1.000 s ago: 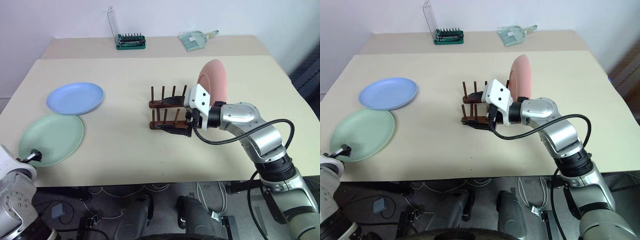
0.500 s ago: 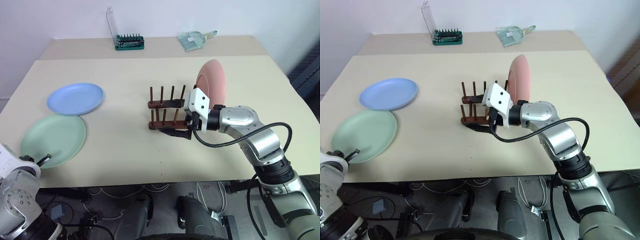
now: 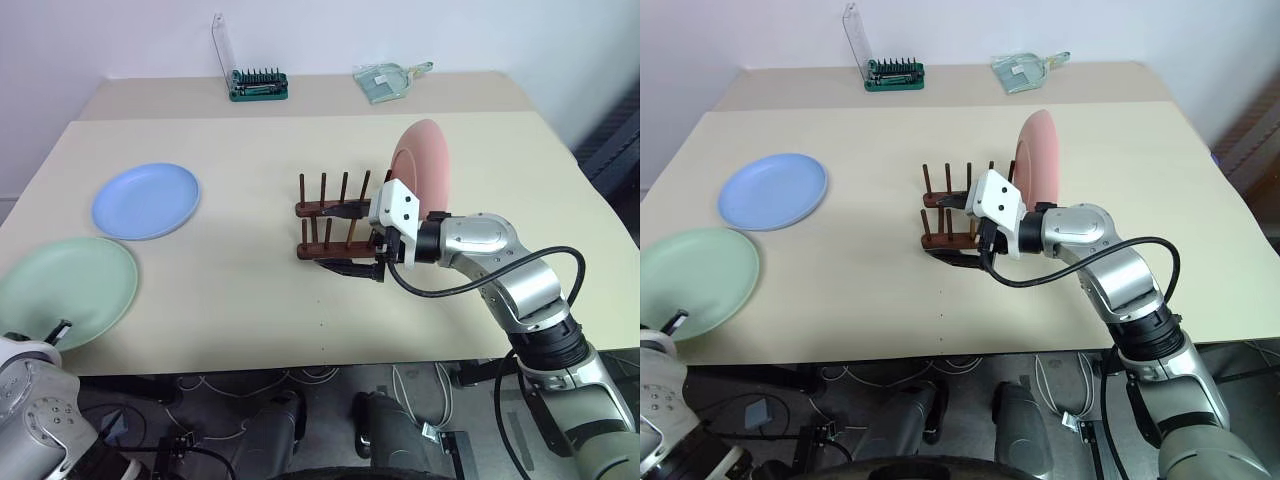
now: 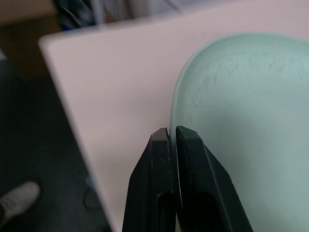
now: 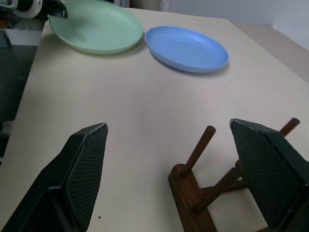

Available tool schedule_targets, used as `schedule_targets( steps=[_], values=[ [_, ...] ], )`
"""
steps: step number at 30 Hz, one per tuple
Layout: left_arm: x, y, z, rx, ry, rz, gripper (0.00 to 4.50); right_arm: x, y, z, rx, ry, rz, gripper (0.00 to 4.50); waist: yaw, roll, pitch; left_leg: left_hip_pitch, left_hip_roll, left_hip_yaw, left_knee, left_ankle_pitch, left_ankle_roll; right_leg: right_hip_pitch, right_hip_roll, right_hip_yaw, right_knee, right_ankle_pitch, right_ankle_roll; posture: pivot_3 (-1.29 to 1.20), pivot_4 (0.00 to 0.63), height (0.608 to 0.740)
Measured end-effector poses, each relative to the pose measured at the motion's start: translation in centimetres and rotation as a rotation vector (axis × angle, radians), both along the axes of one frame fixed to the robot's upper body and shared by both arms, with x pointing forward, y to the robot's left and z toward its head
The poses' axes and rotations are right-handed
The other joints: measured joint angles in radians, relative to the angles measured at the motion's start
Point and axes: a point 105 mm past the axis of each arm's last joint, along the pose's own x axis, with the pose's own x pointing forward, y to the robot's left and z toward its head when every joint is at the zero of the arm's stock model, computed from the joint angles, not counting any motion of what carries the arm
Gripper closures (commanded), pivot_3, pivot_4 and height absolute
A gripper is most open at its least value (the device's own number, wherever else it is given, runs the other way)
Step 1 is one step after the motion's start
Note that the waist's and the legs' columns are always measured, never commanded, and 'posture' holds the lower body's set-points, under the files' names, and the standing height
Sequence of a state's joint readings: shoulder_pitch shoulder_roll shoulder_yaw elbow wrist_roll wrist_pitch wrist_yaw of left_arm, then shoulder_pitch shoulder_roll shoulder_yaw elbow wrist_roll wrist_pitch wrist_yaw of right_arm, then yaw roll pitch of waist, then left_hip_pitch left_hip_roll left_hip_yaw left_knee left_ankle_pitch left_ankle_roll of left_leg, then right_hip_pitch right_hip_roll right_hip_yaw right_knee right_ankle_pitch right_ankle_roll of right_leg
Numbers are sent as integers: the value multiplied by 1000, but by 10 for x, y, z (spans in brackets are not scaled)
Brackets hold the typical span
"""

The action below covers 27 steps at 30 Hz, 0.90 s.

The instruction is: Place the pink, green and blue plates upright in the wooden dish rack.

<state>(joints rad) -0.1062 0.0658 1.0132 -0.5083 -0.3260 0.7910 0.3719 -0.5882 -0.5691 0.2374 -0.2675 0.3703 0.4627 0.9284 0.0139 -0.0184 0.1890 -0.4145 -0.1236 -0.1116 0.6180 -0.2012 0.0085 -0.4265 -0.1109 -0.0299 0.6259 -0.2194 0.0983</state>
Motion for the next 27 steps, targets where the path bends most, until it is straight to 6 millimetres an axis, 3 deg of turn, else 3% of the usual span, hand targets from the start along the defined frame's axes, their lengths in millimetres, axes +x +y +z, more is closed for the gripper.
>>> schedule_targets(
  steps=[3,6,8,11,17,20,24,27],
  values=[
    [-3,6,19,101,-49,36,4450,0,-1,2,4,-16,-2,350,0,-1,0,0,0,0,0,0,0,0,0,0,0,0,0,0,150,740],
    [5,10,58,281,-92,2,4450,1,-1,4,8,-28,-6,350,0,-2,0,0,0,0,0,0,0,0,0,0,0,0,0,0,150,740],
    [24,-3,97,440,-152,-101,4450,3,0,8,8,-46,-11,350,4,-3,0,0,0,0,0,0,0,0,0,0,0,0,-1,0,150,740],
    [58,-46,148,598,-293,-293,4491,5,6,22,15,-106,-8,175,6,-3,0,0,-1,0,1,0,0,1,2,0,-1,0,-1,0,150,740],
    [112,-120,177,634,-417,-605,4491,22,12,30,-97,-373,-82,175,-4,-3,0,-1,0,1,0,0,-1,-1,4,0,0,0,0,0,150,740],
    [125,-151,185,642,-453,-722,4491,30,17,33,-101,-461,-110,175,-5,-3,0,-1,1,0,0,0,-2,-2,5,0,1,0,0,0,150,740],
    [136,-183,183,593,-480,-833,4491,35,26,45,-127,-615,-124,175,-3,-3,0,-1,1,0,0,1,-3,-2,6,1,2,0,0,0,150,740],
    [141,-204,181,551,-493,-907,4491,39,33,43,-161,-708,-133,175,-2,-3,0,-1,1,0,0,1,-3,-1,6,1,2,0,0,0,150,740]
  ],
)
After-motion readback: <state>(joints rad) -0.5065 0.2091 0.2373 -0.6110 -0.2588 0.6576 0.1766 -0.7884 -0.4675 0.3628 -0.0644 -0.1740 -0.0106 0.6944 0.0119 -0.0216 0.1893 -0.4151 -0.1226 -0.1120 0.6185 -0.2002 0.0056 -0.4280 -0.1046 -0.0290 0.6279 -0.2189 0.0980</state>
